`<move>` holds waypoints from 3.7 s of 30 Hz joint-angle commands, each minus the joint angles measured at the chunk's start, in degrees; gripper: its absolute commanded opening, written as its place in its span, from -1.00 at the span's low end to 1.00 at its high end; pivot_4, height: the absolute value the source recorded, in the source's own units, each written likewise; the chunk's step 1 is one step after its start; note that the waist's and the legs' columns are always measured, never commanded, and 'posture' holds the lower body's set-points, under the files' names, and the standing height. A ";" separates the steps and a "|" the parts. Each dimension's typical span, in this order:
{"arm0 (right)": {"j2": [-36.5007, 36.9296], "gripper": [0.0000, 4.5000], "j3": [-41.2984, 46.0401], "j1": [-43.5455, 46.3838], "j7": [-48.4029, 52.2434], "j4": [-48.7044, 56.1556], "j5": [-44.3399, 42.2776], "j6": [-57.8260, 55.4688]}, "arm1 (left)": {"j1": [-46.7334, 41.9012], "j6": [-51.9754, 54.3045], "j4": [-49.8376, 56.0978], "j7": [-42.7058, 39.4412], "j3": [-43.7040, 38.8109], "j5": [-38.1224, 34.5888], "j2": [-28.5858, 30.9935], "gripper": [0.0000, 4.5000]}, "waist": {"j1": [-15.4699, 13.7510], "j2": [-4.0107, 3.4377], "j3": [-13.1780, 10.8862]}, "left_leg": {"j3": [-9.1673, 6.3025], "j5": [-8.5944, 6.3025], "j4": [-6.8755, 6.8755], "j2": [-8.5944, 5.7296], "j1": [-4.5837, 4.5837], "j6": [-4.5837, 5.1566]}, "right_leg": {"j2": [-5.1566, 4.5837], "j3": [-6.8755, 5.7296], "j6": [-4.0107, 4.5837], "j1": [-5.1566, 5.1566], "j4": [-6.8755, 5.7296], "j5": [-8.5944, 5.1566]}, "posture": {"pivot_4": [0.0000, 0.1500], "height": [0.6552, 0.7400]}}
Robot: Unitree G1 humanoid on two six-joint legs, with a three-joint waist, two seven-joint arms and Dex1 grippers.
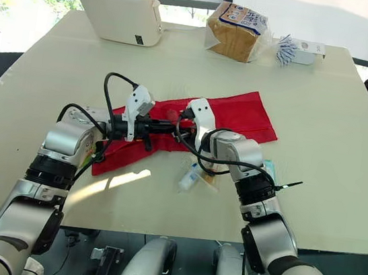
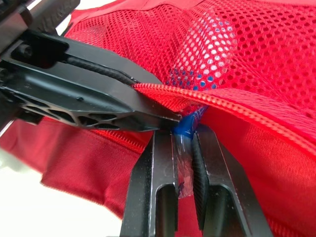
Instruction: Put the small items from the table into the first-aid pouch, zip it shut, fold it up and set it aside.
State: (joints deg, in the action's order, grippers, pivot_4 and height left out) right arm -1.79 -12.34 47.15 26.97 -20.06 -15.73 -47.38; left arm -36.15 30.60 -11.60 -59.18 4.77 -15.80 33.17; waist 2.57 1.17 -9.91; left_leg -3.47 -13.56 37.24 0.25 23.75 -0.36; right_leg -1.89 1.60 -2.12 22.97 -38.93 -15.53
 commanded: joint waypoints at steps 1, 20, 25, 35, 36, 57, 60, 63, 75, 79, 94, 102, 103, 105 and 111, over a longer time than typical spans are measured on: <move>-2.84 -0.98 0.16 2.93 1.21 -3.54 0.53 5.61 | -1.70 -2.38 2.25 -2.36 1.09 -0.37 -0.25 -1.00 | 0.02 0.00 0.00 | 0.00 0.00 0.00 0.00 0.00 0.00 | 0.00 0.00 0.00 0.00 0.00 0.00 | 1.00 1.00; 31.10 -0.06 8.24 -16.17 18.59 41.31 -9.07 -8.30 | -14.19 -27.92 -26.75 -13.22 8.66 9.64 -7.40 -1.00 | -1.47 -0.04 -0.03 | 0.10 -0.02 0.09 -0.10 0.11 0.04 | -0.07 -0.19 -0.01 -0.08 0.06 -0.01 | 1.00 1.00; 40.15 -0.06 16.35 -26.61 19.83 52.47 -13.71 -9.56 | -19.20 -36.95 -36.97 -15.96 9.89 11.92 -12.91 -1.00 | -1.96 -0.02 -0.03 | 0.10 -0.03 0.14 -0.13 0.12 0.06 | -0.10 -0.22 -0.02 -0.21 0.15 -0.01 | 1.00 1.00; 44.61 0.31 34.32 -42.16 20.37 63.87 -22.76 -4.53 | -22.60 -47.36 -46.86 -22.62 8.80 15.20 -10.88 -1.00 | -0.57 0.00 -0.04 | 0.12 -0.03 0.13 -0.04 0.00 0.06 | 0.02 -0.15 -0.03 -0.24 0.09 -0.02 | 1.00 1.00; 44.97 0.50 35.57 -43.12 20.45 64.77 -22.86 -3.43 | -23.15 -48.26 -48.77 -20.38 8.90 16.45 -10.06 -1.00 | -0.40 0.00 -0.04 | 0.11 -0.03 0.13 -0.01 -0.01 0.06 | 0.05 -0.16 -0.03 -0.24 0.07 -0.02 | 1.00 1.00; 52.91 1.00 11.04 -28.59 24.52 64.08 -14.72 10.12 | -21.07 -41.28 -45.76 -12.57 2.45 14.87 -10.70 -0.31 | -0.19 0.03 -0.03 | 0.09 -0.03 0.16 0.03 -0.05 0.05 | 0.08 -0.19 -0.05 -0.30 0.08 -0.03 | 1.00 1.00; 49.99 1.00 -2.01 -18.35 30.90 54.57 -6.49 16.20 | -20.21 -40.35 -44.11 -12.77 2.81 15.01 -10.63 -0.31 | -0.49 0.04 -0.04 | -0.03 -0.02 0.16 0.03 0.06 0.05 | 0.08 -0.36 -0.04 -0.28 0.15 -0.04 | 1.00 1.00; 44.82 1.00 -13.33 -8.67 38.05 43.04 1.39 23.85 | -20.15 -39.88 -43.69 -12.51 3.13 15.44 -10.65 -0.31 | -0.08 0.03 -0.05 | 0.16 -0.02 0.22 -0.01 -0.02 0.04 | 0.03 -0.16 -0.05 -0.25 0.10 -0.02 | 1.00 1.00; 34.86 1.00 -22.69 0.75 47.43 25.10 13.13 36.68 | -19.36 -35.94 -39.26 -9.59 3.36 15.32 -11.50 -0.41 | -0.44 0.06 -0.04 | -0.02 0.03 0.23 -0.08 0.08 -0.05 | -0.07 -0.35 -0.03 -0.24 0.09 -0.02 | 1.00 1.00; 34.09 1.00 -23.06 0.58 48.34 23.30 15.72 38.37 | -18.19 -34.98 -36.76 -10.05 3.82 15.37 -11.41 -0.99 | -0.36 0.06 -0.04 | -0.02 0.05 0.23 -0.07 0.06 -0.08 | -0.06 -0.33 -0.03 -0.24 0.08 -0.02 | 1.00 1.00; 28.37 1.00 -23.95 3.63 51.91 20.03 20.83 38.14 | -18.37 -35.07 -37.41 -9.27 3.98 15.68 -12.40 -0.99 | -0.41 0.05 -0.04 | -0.01 0.05 0.23 -0.08 0.05 -0.08 | -0.06 -0.34 -0.03 -0.24 0.07 -0.02 | 1.00 1.00; 26.21 1.00 -25.12 7.86 53.46 18.59 23.15 39.39 | -18.09 -35.12 -37.35 -8.76 3.84 15.61 -12.38 -0.99 | -0.32 0.05 -0.04 | -0.04 0.04 0.23 -0.08 0.04 -0.07 | -0.06 -0.35 -0.03 -0.23 0.07 -0.02 | 1.00 1.00; 25.56 1.00 -25.32 8.66 53.55 17.96 23.44 39.41 | -18.06 -35.14 -37.40 -8.73 3.84 15.63 -12.35 -0.99 | -0.30 0.05 -0.04 | -0.03 0.05 0.23 -0.08 0.04 -0.08 | -0.06 -0.34 -0.03 -0.23 0.06 -0.02 | 1.00 1.00; 24.93 1.00 -25.93 9.84 54.13 16.67 24.41 40.44 | -18.06 -35.16 -37.56 -8.66 3.83 15.66 -12.33 -0.99 | -0.25 0.04 -0.04 | -0.03 0.06 0.23 -0.08 0.04 -0.09 | -0.05 -0.34 -0.03 -0.23 0.06 -0.02 | 1.00 1.00; 22.19 1.00 -27.11 13.08 55.65 11.95 25.81 42.36 | -18.00 -35.06 -37.50 -8.27 3.85 15.66 -12.47 -0.99 | -0.25 0.04 -0.05 | -0.02 0.11 0.23 -0.09 0.04 -0.19 | -0.06 -0.35 -0.03 -0.23 0.06 -0.02 | 1.00 1.00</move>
State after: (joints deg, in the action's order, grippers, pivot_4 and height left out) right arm 21.80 -40.17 57.84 82.21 -7.63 10.54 -5.64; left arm -53.69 -4.11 -50.10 -67.72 9.15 0.47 20.75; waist 2.32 1.21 -9.95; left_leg -3.50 -13.44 37.47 0.17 23.79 -0.57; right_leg -1.95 1.25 -2.14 22.74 -38.88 -15.55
